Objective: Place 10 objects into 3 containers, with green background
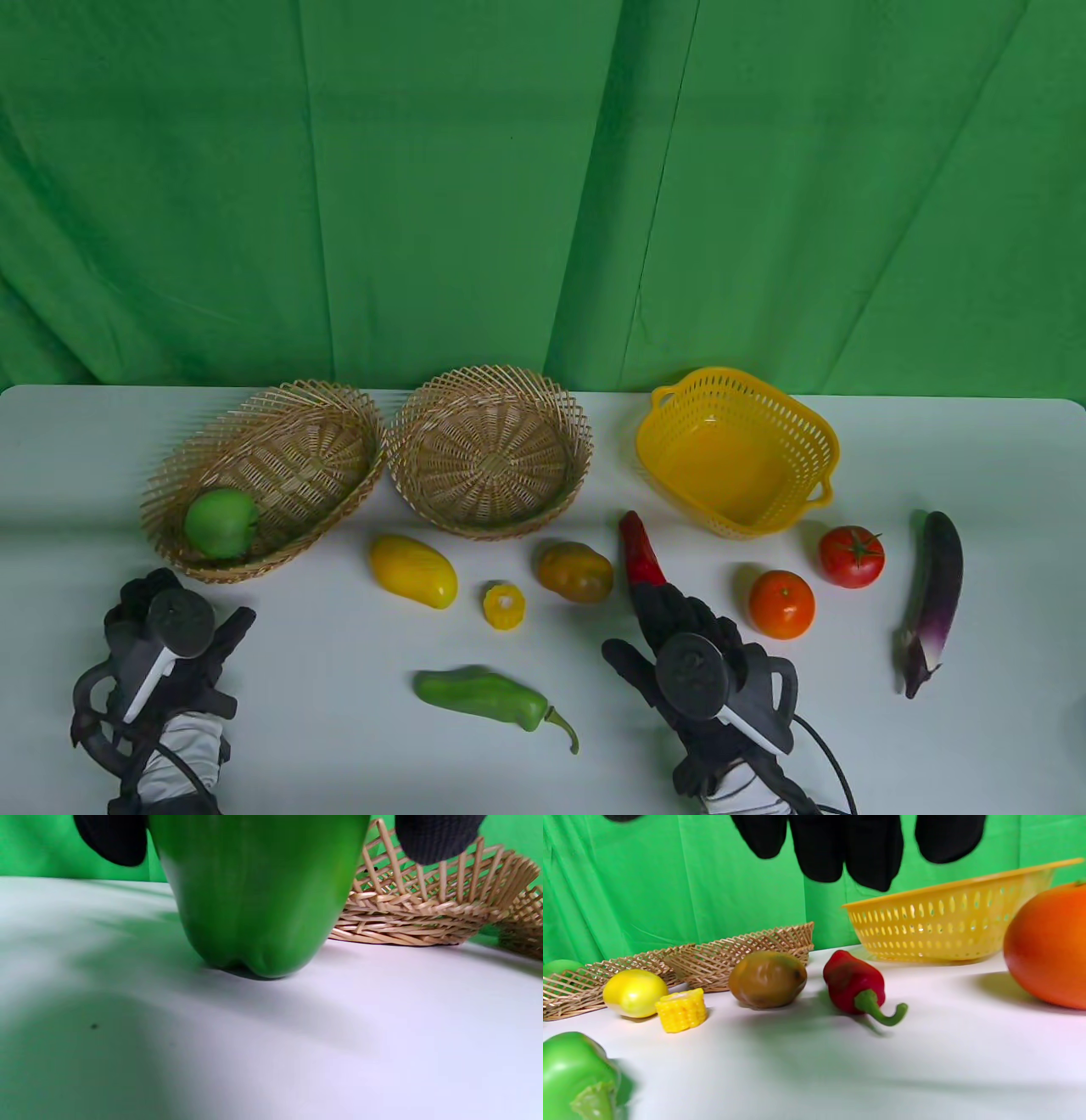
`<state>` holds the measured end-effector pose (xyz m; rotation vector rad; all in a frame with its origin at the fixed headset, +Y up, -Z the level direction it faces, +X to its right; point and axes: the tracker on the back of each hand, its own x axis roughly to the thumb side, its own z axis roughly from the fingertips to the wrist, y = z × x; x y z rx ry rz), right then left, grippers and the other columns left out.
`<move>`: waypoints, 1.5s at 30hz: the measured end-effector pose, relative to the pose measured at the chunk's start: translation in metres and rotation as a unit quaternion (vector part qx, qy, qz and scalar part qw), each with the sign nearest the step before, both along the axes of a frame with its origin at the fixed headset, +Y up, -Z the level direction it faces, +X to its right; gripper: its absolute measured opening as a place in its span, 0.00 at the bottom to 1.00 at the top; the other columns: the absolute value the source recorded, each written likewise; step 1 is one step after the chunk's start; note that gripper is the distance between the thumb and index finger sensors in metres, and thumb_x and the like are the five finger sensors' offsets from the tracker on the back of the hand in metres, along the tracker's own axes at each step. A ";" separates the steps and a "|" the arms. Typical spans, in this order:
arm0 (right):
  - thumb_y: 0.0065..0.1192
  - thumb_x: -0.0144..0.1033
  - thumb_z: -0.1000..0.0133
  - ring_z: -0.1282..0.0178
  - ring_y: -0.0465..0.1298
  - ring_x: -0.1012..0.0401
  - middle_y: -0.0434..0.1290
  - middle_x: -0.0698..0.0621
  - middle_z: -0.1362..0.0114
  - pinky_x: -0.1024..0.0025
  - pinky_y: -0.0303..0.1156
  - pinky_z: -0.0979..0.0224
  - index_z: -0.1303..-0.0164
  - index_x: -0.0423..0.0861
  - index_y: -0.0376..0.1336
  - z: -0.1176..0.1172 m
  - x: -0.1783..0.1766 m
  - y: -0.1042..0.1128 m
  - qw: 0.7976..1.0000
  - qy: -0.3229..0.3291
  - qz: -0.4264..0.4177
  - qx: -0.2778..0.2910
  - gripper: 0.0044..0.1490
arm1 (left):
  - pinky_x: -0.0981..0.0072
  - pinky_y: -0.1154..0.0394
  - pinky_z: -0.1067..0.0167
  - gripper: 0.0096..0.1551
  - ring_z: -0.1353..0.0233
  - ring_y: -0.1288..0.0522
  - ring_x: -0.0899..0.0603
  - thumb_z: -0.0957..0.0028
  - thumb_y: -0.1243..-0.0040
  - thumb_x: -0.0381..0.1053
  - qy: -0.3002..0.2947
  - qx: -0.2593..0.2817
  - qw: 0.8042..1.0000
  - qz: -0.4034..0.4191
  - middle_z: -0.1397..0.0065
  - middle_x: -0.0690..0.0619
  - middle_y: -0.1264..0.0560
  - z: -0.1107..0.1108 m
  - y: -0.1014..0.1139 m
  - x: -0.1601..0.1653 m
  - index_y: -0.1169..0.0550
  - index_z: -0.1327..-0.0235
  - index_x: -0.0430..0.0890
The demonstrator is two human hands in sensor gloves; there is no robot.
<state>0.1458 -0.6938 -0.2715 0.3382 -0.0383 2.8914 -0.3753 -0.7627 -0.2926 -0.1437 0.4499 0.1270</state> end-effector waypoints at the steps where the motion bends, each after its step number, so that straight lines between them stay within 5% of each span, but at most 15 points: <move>1: 0.40 0.69 0.39 0.19 0.62 0.35 0.59 0.37 0.12 0.28 0.56 0.22 0.12 0.48 0.48 0.000 0.000 0.000 1.000 0.000 0.001 0.000 0.51 | 0.30 0.34 0.32 0.67 0.18 0.47 0.18 0.43 0.49 0.77 0.000 -0.004 1.000 -0.007 0.13 0.27 0.55 -0.001 0.000 0.001 0.58 0.13 0.35; 10: 0.40 0.69 0.39 0.19 0.62 0.35 0.59 0.37 0.12 0.28 0.56 0.22 0.12 0.48 0.48 0.001 -0.001 0.002 1.000 0.003 -0.003 0.002 0.51 | 0.45 0.22 0.42 0.55 0.23 0.34 0.26 0.39 0.48 0.71 0.023 -0.020 0.999 -0.043 0.16 0.31 0.47 -0.001 -0.002 0.005 0.51 0.14 0.40; 23: 0.40 0.69 0.39 0.19 0.62 0.35 0.59 0.37 0.12 0.28 0.56 0.22 0.12 0.48 0.48 -0.001 0.002 0.003 1.000 0.000 -0.012 0.005 0.51 | 0.46 0.19 0.49 0.52 0.26 0.30 0.26 0.40 0.46 0.70 0.014 -0.010 0.999 -0.029 0.17 0.31 0.42 -0.001 0.005 -0.001 0.46 0.15 0.40; 45: 0.40 0.69 0.39 0.19 0.62 0.35 0.59 0.37 0.12 0.28 0.56 0.22 0.12 0.48 0.48 -0.001 0.002 0.003 1.000 -0.001 -0.009 0.008 0.51 | 0.46 0.19 0.50 0.52 0.26 0.30 0.26 0.40 0.46 0.70 -0.048 0.055 0.997 -0.023 0.17 0.31 0.41 -0.016 0.083 0.027 0.45 0.15 0.40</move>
